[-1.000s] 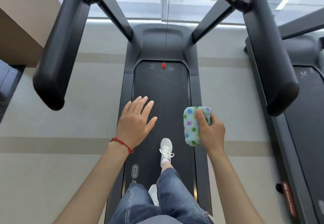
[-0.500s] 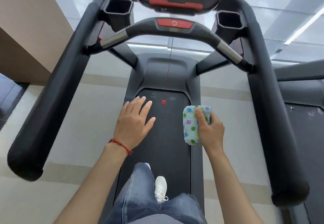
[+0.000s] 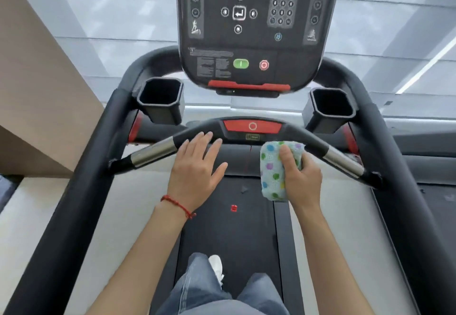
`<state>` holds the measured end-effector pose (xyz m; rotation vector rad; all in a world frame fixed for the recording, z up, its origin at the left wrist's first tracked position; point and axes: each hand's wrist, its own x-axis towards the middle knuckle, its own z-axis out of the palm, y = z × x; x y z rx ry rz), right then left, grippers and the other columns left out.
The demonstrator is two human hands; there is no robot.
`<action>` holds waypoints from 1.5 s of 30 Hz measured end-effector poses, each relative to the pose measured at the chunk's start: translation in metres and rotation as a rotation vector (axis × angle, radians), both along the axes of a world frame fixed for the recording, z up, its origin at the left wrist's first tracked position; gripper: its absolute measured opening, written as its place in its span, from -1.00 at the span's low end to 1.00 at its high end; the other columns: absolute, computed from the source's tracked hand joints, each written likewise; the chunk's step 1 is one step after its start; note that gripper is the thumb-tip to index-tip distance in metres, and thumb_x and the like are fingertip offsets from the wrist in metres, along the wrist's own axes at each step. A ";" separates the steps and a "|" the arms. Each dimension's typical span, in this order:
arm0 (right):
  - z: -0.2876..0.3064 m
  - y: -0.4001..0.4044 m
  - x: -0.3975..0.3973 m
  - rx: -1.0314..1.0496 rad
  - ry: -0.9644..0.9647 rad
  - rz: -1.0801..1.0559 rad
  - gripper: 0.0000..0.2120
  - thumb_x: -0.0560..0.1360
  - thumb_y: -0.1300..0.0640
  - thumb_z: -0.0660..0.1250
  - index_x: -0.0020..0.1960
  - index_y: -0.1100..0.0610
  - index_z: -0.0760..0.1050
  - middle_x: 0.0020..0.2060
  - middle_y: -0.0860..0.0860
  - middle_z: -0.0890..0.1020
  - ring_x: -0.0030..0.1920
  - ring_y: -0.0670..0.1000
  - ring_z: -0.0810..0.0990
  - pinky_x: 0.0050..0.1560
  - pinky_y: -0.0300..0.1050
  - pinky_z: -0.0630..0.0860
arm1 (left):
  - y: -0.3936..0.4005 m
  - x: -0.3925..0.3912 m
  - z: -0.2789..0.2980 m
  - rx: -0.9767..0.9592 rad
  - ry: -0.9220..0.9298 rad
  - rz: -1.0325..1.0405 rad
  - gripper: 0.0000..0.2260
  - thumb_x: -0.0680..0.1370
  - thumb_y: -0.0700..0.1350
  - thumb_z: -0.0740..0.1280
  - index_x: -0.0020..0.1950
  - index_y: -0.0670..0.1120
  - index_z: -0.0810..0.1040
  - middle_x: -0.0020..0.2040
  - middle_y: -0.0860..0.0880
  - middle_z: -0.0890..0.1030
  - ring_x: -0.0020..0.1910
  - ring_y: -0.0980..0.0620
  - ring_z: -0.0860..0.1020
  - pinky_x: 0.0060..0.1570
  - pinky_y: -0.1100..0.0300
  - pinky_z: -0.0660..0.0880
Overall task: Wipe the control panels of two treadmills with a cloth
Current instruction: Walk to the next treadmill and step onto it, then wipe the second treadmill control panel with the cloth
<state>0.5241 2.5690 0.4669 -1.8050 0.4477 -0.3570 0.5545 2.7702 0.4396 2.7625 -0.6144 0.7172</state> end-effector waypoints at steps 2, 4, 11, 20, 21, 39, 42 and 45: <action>0.008 0.002 0.027 0.009 -0.037 -0.008 -0.75 0.49 -0.04 0.30 -0.29 0.07 0.45 -0.36 -0.10 0.55 -0.30 -0.13 0.55 -0.32 -0.27 0.48 | 0.002 0.031 0.009 0.014 -0.008 -0.013 -0.58 0.53 0.03 0.18 0.23 -0.23 0.54 0.21 -0.23 0.54 0.21 -0.21 0.50 0.19 -0.15 0.44; 0.015 0.001 0.050 0.015 -0.061 -0.018 -0.74 0.48 -0.03 0.31 -0.32 0.05 0.43 -0.38 -0.11 0.54 -0.34 -0.16 0.53 -0.34 -0.29 0.47 | 0.002 0.057 0.018 0.026 -0.020 -0.009 -0.57 0.54 0.04 0.16 0.23 -0.23 0.54 0.20 -0.23 0.54 0.20 -0.22 0.50 0.20 -0.13 0.43; 0.035 -0.010 0.139 -0.023 -0.162 -0.006 -0.66 0.47 -0.05 0.33 -0.39 0.07 0.36 -0.46 -0.11 0.47 -0.46 -0.23 0.45 -0.43 -0.39 0.38 | -0.012 0.145 0.039 -0.024 -0.095 -0.004 -0.59 0.54 0.01 0.19 0.24 -0.23 0.53 0.23 -0.24 0.53 0.24 -0.21 0.48 0.22 -0.14 0.42; 0.059 -0.034 0.256 -0.050 -0.238 0.064 -0.65 0.50 0.02 0.32 -0.40 0.09 0.33 -0.52 -0.13 0.42 -0.48 -0.21 0.40 -0.46 -0.43 0.32 | -0.033 0.249 0.062 -0.006 -0.150 0.058 -0.59 0.56 0.00 0.17 0.26 -0.24 0.51 0.24 -0.25 0.52 0.25 -0.22 0.46 0.20 -0.17 0.42; 0.063 -0.037 0.268 -0.049 -0.243 0.073 -0.66 0.50 0.01 0.31 -0.39 0.11 0.35 -0.51 -0.12 0.43 -0.47 -0.20 0.41 -0.47 -0.43 0.33 | -0.035 0.258 0.066 -0.010 -0.156 0.065 -0.59 0.56 0.00 0.17 0.27 -0.24 0.51 0.24 -0.25 0.51 0.26 -0.22 0.46 0.20 -0.18 0.42; 0.128 -0.073 0.386 -0.123 -0.479 -0.141 -0.73 0.44 -0.16 0.28 -0.31 -0.01 0.40 -0.41 -0.17 0.48 -0.35 -0.22 0.47 -0.32 -0.29 0.42 | -0.011 0.338 0.090 -0.060 -0.289 0.054 -0.64 0.58 -0.08 0.23 0.30 -0.25 0.46 0.33 -0.26 0.42 0.35 -0.22 0.33 0.26 -0.18 0.37; 0.148 -0.077 0.404 -0.185 -0.555 -0.228 -0.68 0.43 -0.18 0.26 -0.26 0.07 0.39 -0.43 -0.19 0.42 -0.40 -0.27 0.40 -0.32 -0.32 0.35 | -0.007 0.346 0.088 -0.054 -0.314 0.050 -0.64 0.58 -0.10 0.24 0.31 -0.24 0.45 0.35 -0.26 0.41 0.36 -0.22 0.32 0.26 -0.19 0.36; 0.159 -0.079 0.419 -0.313 -0.575 -0.329 -0.66 0.44 -0.21 0.23 -0.21 0.08 0.39 -0.43 -0.20 0.40 -0.43 -0.25 0.39 -0.34 -0.38 0.29 | -0.004 0.352 0.085 -0.049 -0.315 0.051 -0.64 0.58 -0.10 0.24 0.32 -0.24 0.44 0.35 -0.26 0.40 0.36 -0.22 0.32 0.28 -0.18 0.33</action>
